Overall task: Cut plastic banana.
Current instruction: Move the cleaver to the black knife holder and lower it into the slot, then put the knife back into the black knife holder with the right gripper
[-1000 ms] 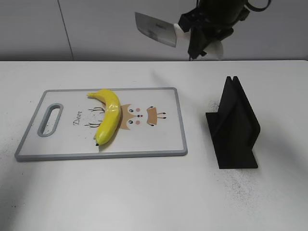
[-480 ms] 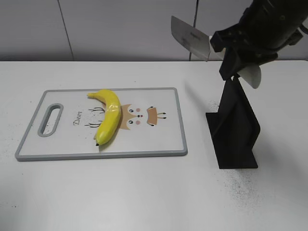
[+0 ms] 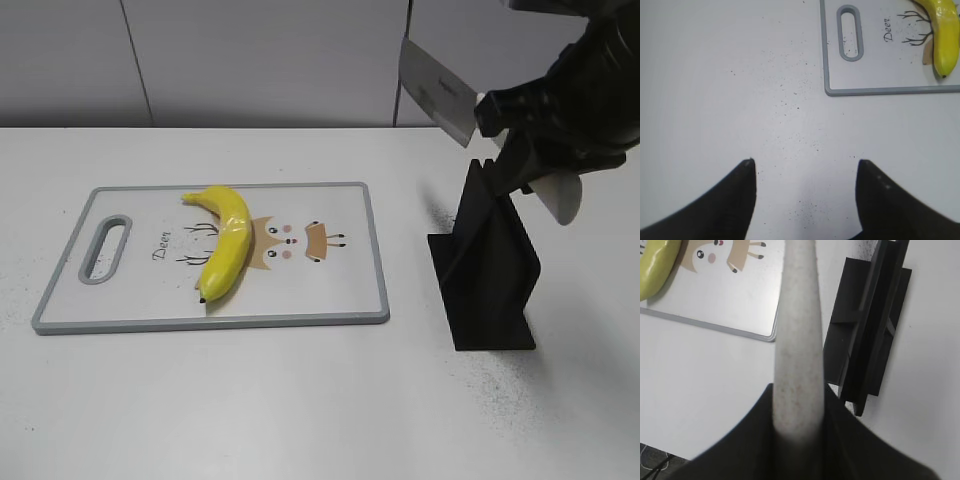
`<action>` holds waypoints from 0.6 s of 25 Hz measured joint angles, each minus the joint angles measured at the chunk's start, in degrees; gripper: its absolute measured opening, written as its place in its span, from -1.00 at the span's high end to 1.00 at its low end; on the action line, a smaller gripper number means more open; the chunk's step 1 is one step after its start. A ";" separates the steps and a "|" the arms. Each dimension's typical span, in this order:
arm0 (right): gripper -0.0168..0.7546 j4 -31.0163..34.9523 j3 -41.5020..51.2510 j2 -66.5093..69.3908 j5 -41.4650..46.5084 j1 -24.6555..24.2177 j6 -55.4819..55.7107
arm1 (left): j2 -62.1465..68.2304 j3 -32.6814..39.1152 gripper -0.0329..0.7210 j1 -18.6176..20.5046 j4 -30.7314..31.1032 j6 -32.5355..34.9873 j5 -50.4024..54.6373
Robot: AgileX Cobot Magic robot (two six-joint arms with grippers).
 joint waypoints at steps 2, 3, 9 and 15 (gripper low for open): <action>0.54 -0.19 1.65 -0.92 -0.73 0.00 1.46 | -4.09 3.34 -0.65 0.00 0.04 -0.42 -0.82; 0.54 -0.41 2.57 -1.28 -1.29 0.00 2.38 | -6.25 4.94 -0.65 0.00 0.04 -0.60 -0.88; 0.54 -5.08 7.27 -2.82 -3.94 0.00 8.93 | -16.81 12.05 -0.65 0.00 2.46 -0.71 -0.89; 0.54 -8.16 10.53 -3.61 -4.21 0.00 14.12 | -26.50 15.99 -0.65 0.00 4.25 -0.71 -0.82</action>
